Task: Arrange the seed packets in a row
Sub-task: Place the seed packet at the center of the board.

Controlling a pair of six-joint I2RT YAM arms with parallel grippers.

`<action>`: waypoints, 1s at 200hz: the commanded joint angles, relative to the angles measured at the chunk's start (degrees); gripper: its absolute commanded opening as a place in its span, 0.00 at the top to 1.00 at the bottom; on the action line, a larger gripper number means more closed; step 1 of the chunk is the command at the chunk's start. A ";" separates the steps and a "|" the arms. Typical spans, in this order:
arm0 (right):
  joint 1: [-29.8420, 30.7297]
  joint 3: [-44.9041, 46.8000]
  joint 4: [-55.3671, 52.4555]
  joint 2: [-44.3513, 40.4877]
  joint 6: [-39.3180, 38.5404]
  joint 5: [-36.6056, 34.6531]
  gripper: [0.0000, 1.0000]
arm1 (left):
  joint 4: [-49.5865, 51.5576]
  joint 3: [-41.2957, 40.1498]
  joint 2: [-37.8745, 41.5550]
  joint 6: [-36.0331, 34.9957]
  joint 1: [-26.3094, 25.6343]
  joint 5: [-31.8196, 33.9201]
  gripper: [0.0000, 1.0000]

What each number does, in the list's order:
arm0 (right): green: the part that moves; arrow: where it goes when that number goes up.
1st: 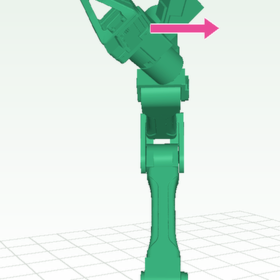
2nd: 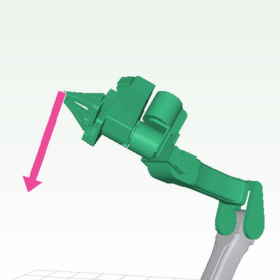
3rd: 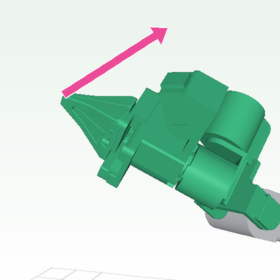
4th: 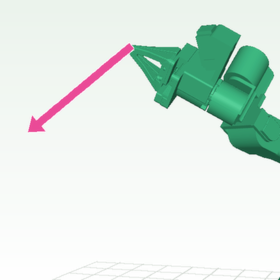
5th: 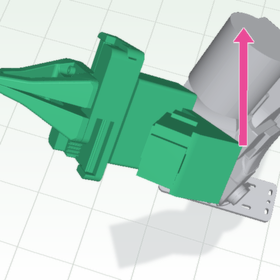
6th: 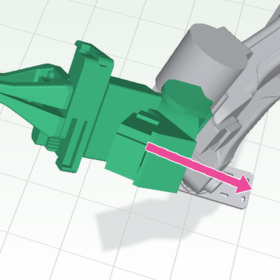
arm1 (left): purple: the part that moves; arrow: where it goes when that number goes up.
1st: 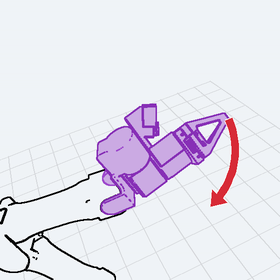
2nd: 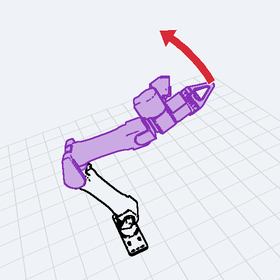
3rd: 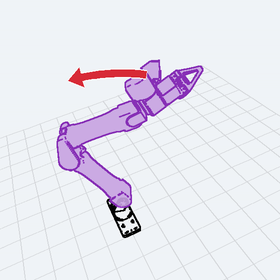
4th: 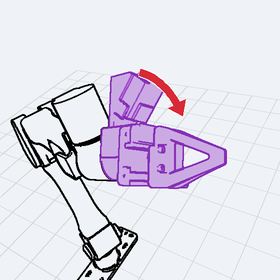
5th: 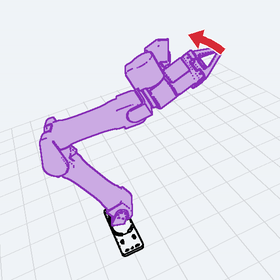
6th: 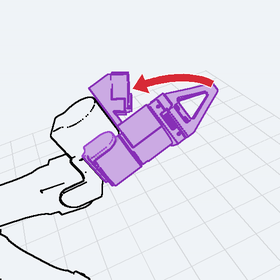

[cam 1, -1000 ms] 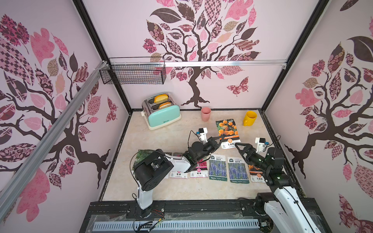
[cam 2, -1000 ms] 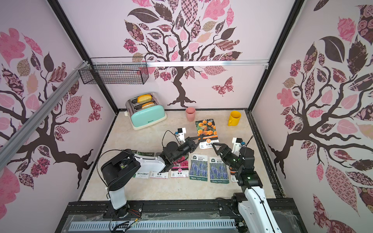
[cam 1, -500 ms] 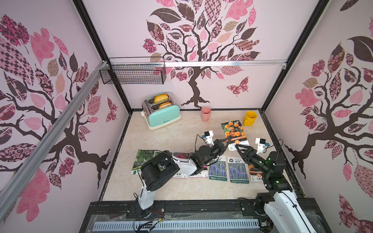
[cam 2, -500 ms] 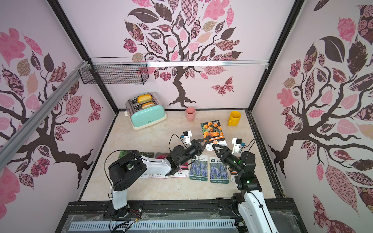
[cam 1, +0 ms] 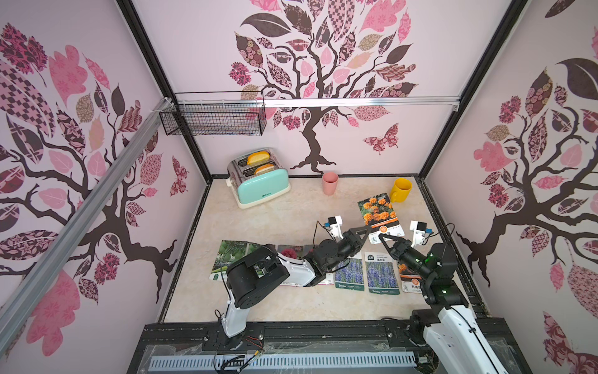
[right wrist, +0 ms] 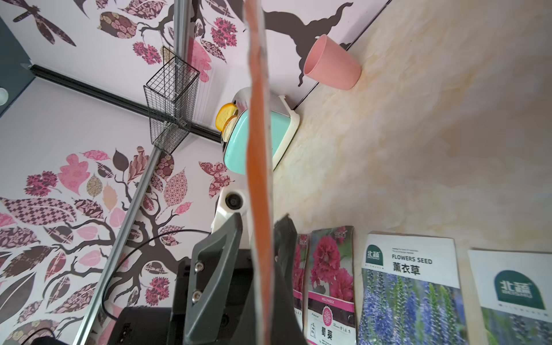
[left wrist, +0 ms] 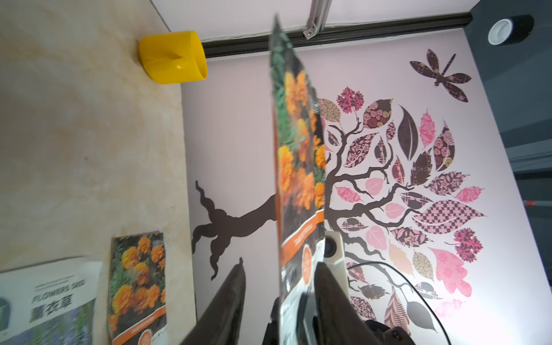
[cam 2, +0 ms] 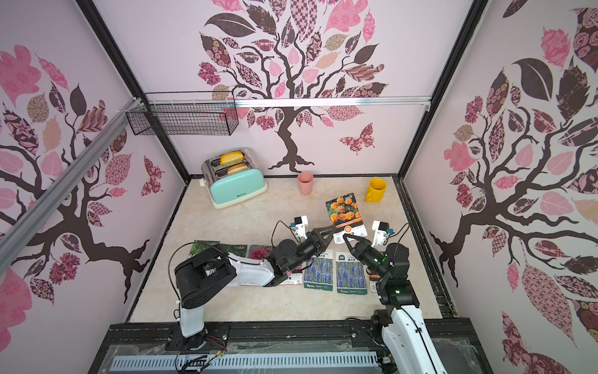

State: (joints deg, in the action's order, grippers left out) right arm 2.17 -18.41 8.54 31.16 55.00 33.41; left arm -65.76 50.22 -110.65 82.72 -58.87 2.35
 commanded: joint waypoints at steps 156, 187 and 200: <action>-18.95 -14.19 -33.70 10.99 -22.44 -19.95 1.00 | 15.05 -17.87 26.20 -25.82 8.25 -18.33 0.24; -27.15 -14.72 -32.17 16.07 -23.51 -16.59 1.00 | 11.74 -19.48 26.00 -26.11 8.49 -21.19 0.25; -30.29 -14.46 -29.85 17.22 -22.98 -14.35 1.00 | 10.89 -20.25 26.00 -26.28 8.67 -22.39 0.25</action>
State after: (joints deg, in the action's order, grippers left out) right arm -24.27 -30.96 -22.00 46.92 33.78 16.16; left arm -51.59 31.55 -85.67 58.24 -50.70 -16.60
